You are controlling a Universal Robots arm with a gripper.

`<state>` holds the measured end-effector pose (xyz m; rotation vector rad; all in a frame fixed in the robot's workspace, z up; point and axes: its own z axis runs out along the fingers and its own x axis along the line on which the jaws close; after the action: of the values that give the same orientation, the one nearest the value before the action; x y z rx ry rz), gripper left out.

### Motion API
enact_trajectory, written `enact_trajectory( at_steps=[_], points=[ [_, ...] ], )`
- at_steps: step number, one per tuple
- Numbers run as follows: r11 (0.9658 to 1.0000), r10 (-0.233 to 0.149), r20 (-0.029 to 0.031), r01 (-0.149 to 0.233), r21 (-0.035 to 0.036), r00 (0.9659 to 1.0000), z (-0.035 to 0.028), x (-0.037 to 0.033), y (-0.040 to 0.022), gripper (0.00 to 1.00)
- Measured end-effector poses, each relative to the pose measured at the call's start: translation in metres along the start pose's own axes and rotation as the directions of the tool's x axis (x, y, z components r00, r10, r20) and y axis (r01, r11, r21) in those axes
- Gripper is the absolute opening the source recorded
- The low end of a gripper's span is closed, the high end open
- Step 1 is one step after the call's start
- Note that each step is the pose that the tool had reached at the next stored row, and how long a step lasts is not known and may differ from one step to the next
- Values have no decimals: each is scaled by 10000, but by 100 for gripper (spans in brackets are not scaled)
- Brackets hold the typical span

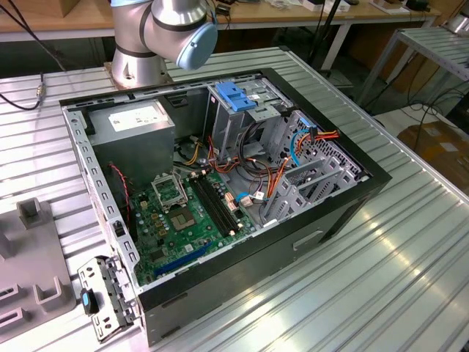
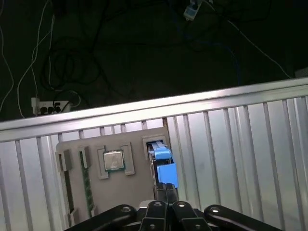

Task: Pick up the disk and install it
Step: 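Pick up the disk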

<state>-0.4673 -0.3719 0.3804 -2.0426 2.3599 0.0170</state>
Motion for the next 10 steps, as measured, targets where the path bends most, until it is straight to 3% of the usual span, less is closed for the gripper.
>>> enact_trajectory(
  at_steps=[4, 7, 8, 9, 10],
  points=[
    [9997, -223, 8, 223, 45, 9998, 28, 0, 0, 11],
    [9993, -378, 11, 378, 62, 9993, 47, 1, 0, 29],
    [9990, -433, 11, 433, 66, 9991, 51, 1, 1, 29],
    [9988, -493, 12, 493, 73, 9988, 54, 2, 1, 42],
    [9986, -526, 13, 526, 81, 9986, 55, 2, 1, 47]
  ],
)
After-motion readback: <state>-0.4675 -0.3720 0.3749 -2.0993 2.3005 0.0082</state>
